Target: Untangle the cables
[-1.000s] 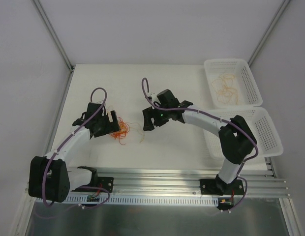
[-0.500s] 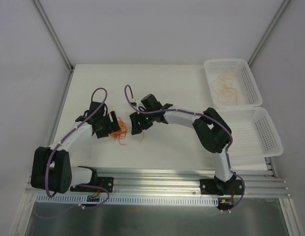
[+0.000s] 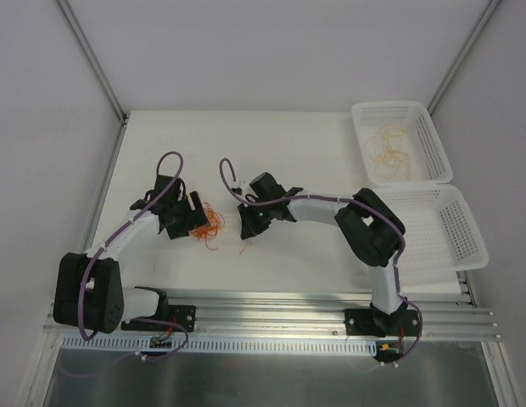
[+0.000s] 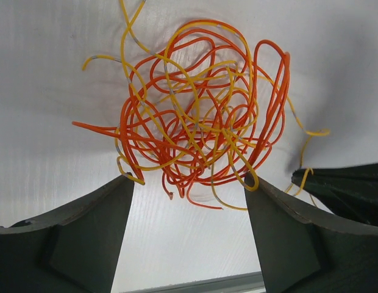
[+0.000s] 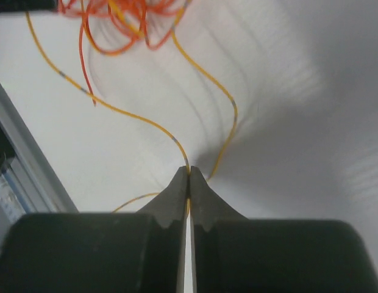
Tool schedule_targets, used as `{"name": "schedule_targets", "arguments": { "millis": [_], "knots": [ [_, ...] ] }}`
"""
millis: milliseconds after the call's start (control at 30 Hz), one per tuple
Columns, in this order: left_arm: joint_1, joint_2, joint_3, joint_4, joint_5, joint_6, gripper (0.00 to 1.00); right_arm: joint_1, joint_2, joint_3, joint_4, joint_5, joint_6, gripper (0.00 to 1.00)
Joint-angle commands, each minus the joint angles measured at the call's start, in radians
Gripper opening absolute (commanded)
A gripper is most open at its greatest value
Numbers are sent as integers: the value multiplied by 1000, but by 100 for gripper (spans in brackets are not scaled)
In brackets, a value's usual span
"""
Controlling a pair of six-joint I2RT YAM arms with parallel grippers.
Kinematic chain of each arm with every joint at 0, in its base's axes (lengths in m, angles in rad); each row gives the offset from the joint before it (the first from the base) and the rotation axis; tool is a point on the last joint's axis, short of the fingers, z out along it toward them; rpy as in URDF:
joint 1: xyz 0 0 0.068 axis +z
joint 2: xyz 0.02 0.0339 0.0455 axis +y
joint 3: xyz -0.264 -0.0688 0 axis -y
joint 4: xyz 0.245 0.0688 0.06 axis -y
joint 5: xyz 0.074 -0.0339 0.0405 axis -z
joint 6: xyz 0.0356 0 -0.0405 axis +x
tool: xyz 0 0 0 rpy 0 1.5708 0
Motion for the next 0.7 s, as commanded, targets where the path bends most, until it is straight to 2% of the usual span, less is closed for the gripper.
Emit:
{"name": "schedule_targets", "arguments": {
  "millis": [0,333,533,667],
  "knots": [
    [-10,1,-4,-1,16,-40,73,7,-147,-80,-57,22,-78,1],
    [-10,39,-16,33,4,-98,67,8,-418,-215,-156,68,-114,1],
    [-13,104,-25,62,-1,-127,56,7,-581,-192,-257,126,-132,1],
    [-13,131,-25,65,-29,-133,50,4,-697,-122,-372,229,-161,1]
  ]
}}
